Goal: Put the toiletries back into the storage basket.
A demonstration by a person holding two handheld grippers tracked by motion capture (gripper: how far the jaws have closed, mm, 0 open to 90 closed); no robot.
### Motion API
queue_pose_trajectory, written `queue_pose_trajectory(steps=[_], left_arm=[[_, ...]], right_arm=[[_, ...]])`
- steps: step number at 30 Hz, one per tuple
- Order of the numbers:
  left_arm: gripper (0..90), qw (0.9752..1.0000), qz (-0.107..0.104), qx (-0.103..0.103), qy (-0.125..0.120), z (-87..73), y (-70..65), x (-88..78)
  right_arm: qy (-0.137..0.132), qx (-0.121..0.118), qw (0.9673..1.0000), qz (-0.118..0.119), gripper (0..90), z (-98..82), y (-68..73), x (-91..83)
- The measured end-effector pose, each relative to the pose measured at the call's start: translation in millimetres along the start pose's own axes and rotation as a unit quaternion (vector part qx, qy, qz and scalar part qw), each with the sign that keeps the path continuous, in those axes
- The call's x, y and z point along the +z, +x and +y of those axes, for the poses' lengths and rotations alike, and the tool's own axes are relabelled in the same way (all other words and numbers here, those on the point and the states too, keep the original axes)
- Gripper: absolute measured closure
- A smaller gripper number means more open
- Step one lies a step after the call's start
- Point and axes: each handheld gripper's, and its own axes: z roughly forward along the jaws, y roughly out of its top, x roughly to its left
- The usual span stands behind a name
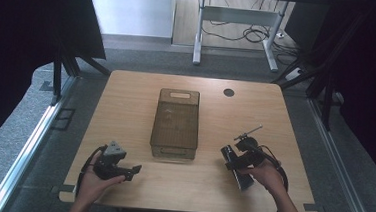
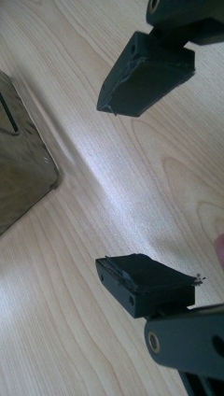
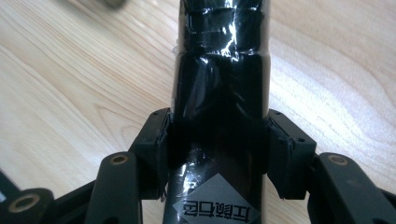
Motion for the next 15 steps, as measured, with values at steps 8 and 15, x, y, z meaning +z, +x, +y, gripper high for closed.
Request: queue_pose_trajectory(steps=[8,15], left_arm=[[21.4,1.0,0.0,0.001,-0.001,0.3,0.1,-0.8],[21.4,1.0,0.0,0.006,0.0,0.6,-0.3,0.1]], right_arm=[[-0.025,0.006,0.9995,0.018,47.1,12.1,2.2,-16.2],[-0.046,0.009,0.9982,0.037,47.1,24.7,7.0,-27.7]])
